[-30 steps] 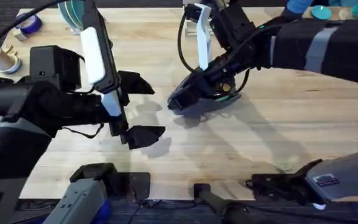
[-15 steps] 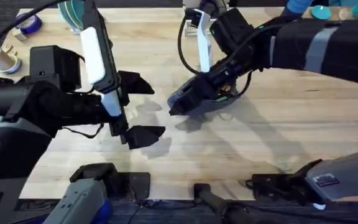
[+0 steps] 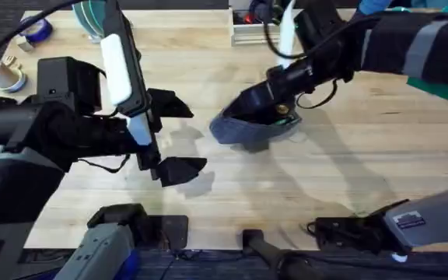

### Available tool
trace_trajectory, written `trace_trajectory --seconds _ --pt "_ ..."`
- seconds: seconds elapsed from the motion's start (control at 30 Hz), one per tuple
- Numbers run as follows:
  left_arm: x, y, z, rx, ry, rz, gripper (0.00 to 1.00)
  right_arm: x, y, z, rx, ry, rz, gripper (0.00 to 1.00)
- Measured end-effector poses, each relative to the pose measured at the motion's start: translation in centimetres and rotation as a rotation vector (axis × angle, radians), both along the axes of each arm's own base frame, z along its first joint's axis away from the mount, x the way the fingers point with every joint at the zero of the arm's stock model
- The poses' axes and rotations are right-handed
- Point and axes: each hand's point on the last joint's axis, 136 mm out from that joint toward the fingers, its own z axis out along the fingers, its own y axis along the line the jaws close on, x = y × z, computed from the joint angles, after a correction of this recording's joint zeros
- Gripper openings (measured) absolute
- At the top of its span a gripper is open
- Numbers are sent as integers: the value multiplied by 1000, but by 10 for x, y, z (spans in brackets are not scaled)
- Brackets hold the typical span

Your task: Unzip the bag, pick up the pens from the table one at a time and place them inside, then zip the bag closed.

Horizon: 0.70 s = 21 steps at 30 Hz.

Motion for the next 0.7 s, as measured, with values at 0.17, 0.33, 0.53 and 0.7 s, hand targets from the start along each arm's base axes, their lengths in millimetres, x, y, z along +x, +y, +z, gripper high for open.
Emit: trace_trajectory --seconds 0.17,0.33,0.53,0.7 --pt "0 0 0 0 0 0 995 -7 1 26 144 55 37 997" --pt "0 0 0 0 0 0 995 -13 2 42 234 90 69 997" --pt "0 0 0 0 0 0 995 -14 2 47 261 100 79 997" --pt "0 0 0 0 0 0 995 -13 2 43 237 93 72 997"
